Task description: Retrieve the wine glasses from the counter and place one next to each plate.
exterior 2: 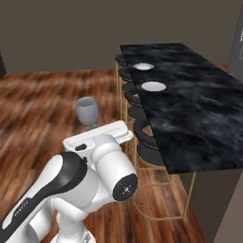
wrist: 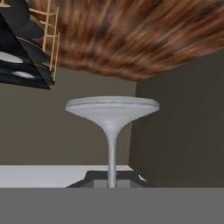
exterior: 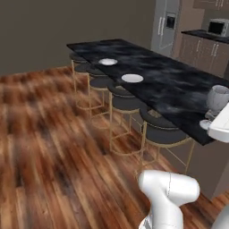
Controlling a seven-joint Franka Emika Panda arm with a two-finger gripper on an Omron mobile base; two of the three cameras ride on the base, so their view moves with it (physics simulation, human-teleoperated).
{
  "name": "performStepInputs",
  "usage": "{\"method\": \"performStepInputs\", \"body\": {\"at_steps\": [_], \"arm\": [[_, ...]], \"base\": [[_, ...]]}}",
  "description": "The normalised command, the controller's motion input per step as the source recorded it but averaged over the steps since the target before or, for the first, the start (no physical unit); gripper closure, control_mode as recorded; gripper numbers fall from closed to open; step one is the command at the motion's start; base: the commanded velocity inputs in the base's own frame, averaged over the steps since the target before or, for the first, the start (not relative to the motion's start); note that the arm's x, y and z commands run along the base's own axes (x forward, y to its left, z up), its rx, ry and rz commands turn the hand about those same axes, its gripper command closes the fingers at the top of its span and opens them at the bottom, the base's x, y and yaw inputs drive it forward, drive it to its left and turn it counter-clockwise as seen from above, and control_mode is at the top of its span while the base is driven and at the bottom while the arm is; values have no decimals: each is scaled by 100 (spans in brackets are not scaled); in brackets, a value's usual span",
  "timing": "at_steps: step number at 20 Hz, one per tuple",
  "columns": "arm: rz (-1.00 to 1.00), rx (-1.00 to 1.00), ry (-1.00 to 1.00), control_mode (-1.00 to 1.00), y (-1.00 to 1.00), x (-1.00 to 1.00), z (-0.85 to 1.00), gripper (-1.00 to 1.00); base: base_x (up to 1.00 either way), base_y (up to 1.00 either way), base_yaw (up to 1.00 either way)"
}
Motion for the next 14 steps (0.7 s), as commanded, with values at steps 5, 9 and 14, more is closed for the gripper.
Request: {"method": "performStepInputs", "body": {"at_steps": [5,9,14], "arm": [[0,0,0,100,0,0,0,100],[0,0,0,100,0,0,0,100],[0,0,0,100,0,0,0,100]], "base": [[100,100,-49],[100,100,-50],[100,100,-51]]}}
